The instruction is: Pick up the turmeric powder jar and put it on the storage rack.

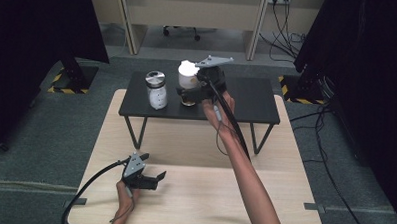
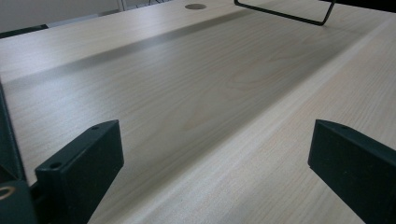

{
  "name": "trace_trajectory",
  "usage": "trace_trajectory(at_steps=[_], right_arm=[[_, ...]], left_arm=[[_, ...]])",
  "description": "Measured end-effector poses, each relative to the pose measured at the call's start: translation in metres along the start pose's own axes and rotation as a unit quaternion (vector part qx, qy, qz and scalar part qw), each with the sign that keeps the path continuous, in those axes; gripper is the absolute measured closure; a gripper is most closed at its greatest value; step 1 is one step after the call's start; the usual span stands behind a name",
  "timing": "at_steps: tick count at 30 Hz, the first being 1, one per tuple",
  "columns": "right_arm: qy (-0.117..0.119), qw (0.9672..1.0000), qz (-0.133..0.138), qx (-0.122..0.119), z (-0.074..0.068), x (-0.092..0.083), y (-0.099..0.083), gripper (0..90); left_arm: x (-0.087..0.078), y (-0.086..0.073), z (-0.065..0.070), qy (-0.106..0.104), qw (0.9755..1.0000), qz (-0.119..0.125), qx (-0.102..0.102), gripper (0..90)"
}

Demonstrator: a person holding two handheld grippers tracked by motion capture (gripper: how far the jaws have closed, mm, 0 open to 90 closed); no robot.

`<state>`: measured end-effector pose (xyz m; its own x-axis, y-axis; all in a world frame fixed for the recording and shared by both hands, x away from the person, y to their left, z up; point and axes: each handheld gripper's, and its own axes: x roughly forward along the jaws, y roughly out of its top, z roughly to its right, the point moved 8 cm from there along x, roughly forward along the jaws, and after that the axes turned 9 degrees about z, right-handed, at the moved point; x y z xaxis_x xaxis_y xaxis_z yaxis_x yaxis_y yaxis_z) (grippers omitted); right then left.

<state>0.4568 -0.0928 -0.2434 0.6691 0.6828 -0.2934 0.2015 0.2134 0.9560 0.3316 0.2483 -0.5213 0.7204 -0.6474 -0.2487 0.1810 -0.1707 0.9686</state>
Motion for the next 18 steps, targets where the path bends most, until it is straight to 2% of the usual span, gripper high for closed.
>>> trace_trajectory(at_steps=[3,5,6,12,18], right_arm=[[-0.01,0.9999,-0.002,-0.01,-0.001,-0.009,-0.005,1.8],[-0.009,1.0,0.0,-0.002,0.002,-0.015,-0.009,1.8],[-0.005,1.0,0.002,0.003,0.004,-0.018,-0.012,1.8],[0.031,0.9995,0.006,-0.008,0.005,-0.034,-0.036,1.8],[0.064,0.9978,0.01,-0.014,-0.004,-0.05,-0.071,1.9]], left_arm=[[0.0,0.0,0.0,0.0,1.0,0.0,0.0,2.6],[0.0,0.0,0.0,0.0,1.0,-0.001,0.0,2.6],[0.0,0.0,0.0,0.001,1.0,0.001,-0.003,2.6],[0.0,0.0,0.0,0.001,1.0,0.001,-0.001,2.6],[0.0,0.0,0.001,0.001,1.0,0.0,-0.001,2.6]])
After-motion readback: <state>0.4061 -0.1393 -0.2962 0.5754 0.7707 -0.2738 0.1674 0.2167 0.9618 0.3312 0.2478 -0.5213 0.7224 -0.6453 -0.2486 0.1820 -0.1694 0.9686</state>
